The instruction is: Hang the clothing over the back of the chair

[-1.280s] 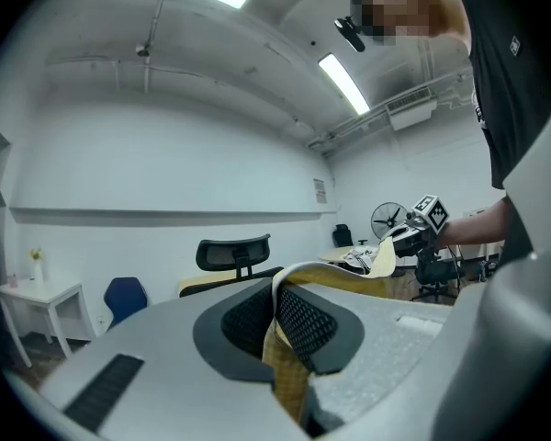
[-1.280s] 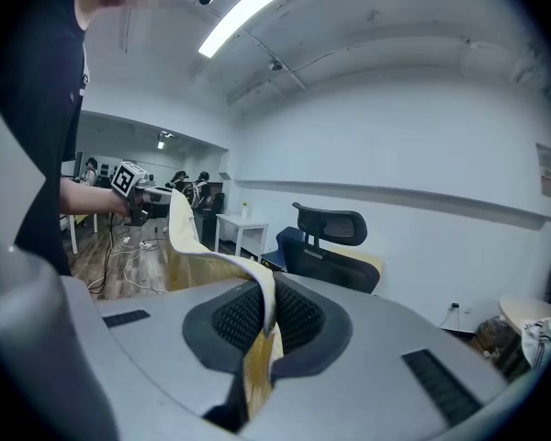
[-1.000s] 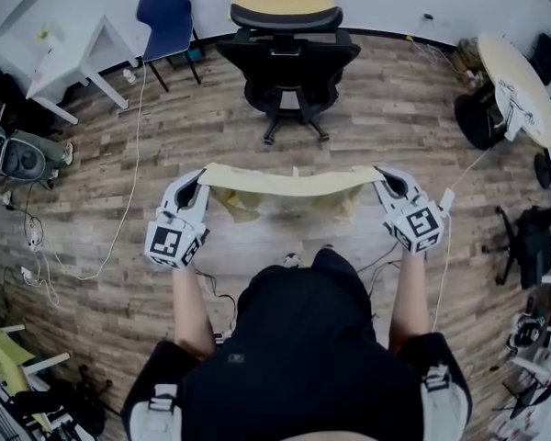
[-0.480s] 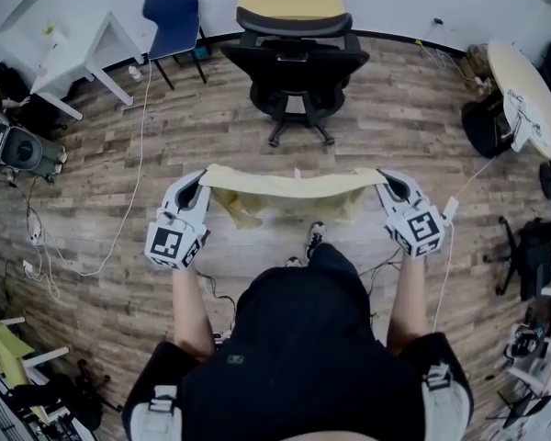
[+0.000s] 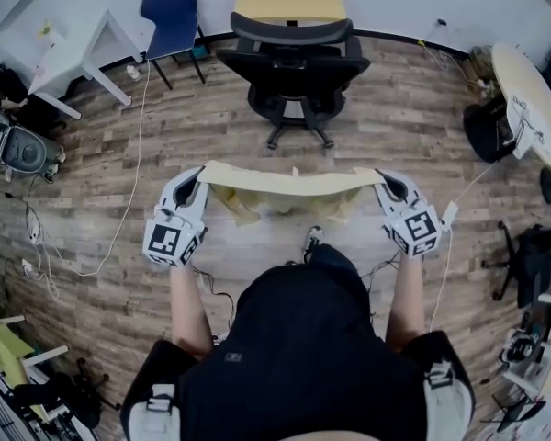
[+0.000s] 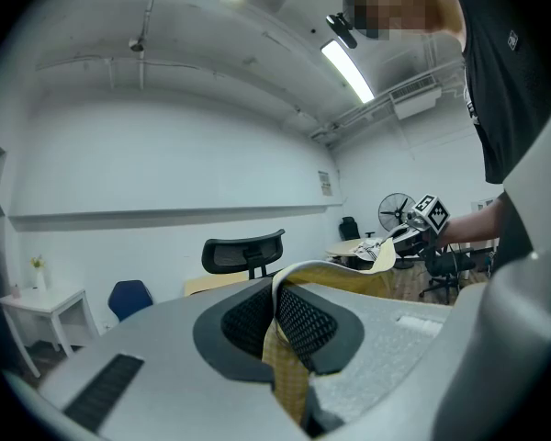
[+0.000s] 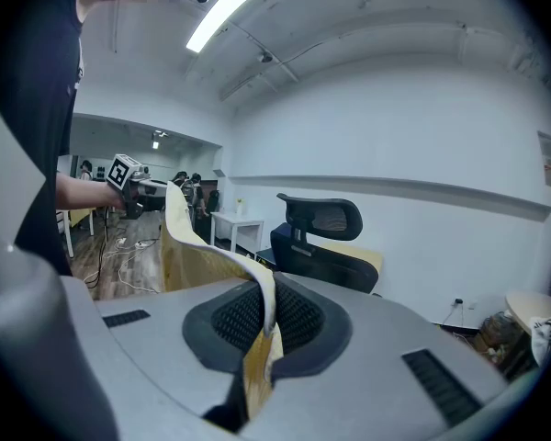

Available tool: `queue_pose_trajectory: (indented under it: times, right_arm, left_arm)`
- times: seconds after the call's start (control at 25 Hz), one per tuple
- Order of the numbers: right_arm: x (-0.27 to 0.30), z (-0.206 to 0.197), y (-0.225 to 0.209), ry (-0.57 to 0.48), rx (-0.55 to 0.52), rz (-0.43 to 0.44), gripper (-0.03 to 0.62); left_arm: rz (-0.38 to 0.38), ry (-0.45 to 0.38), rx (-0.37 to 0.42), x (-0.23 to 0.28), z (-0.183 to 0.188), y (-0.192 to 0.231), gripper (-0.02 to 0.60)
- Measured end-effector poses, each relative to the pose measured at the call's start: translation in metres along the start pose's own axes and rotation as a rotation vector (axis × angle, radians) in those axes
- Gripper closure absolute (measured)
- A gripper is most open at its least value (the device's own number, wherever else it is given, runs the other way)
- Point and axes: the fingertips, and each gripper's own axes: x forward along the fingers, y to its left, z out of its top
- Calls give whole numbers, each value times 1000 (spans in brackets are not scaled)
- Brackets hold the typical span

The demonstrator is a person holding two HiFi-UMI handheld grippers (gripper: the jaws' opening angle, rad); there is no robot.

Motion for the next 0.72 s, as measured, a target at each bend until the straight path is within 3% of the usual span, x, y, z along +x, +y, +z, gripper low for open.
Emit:
queue_pose_trajectory:
  times: [0.72]
  right_arm:
    - [61,14,-66,-9,-27,100,597]
  left_arm:
    - [107,12,-27,53,14,31,577]
